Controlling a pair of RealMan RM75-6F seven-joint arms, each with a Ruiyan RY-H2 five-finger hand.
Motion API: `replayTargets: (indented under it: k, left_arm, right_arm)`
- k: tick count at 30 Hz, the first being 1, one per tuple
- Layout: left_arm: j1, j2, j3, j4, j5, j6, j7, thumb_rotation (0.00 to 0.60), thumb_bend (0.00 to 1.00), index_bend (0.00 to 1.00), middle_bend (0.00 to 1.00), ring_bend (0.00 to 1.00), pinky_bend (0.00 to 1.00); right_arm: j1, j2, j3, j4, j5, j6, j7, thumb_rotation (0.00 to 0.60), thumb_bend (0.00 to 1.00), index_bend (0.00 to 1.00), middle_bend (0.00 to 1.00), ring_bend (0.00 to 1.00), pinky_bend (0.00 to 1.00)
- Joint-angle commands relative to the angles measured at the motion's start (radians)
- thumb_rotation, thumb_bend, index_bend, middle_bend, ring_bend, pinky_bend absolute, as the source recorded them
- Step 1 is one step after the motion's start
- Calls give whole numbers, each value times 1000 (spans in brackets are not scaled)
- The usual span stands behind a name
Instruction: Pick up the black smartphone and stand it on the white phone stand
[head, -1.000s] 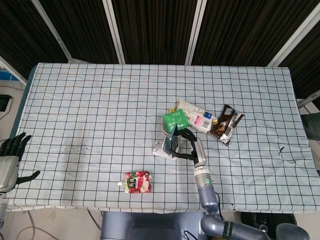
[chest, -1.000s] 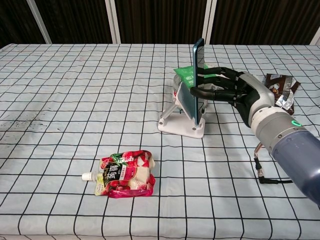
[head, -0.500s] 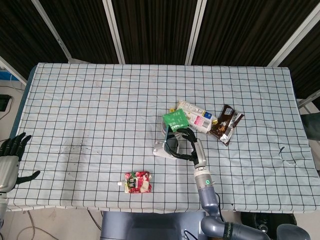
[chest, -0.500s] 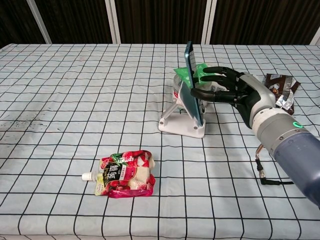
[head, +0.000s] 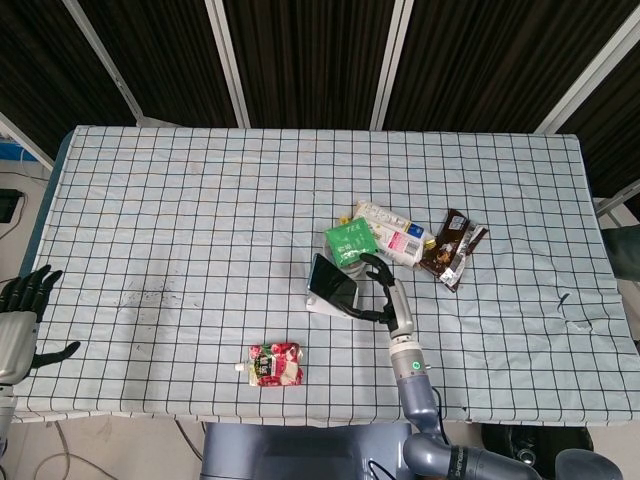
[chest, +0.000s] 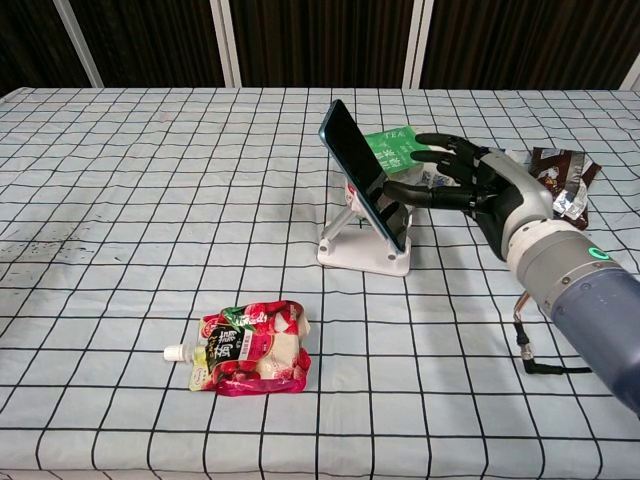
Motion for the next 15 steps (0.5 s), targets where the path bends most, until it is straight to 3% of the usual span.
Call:
replayTargets:
  k: [1,7,15]
  left_arm:
    - [0,0,0,0,0,0,0,600,0,0,0,0,0]
    - [0,1,-1,0,0,0,-4,600,0,0,0,0,0]
    - [0,1,0,2,7,5,-7,600,0,0,0,0,0]
  right_arm:
    - [-1,2,1,-2,-1,3,-2,600,116,213,182,0,162]
    - [-16,26,-2,-30,-13,25,-15,600,116,191,161,0,162]
    - [-78,125,-2,-129,-32,114,-76,600,117,165,134,0,162]
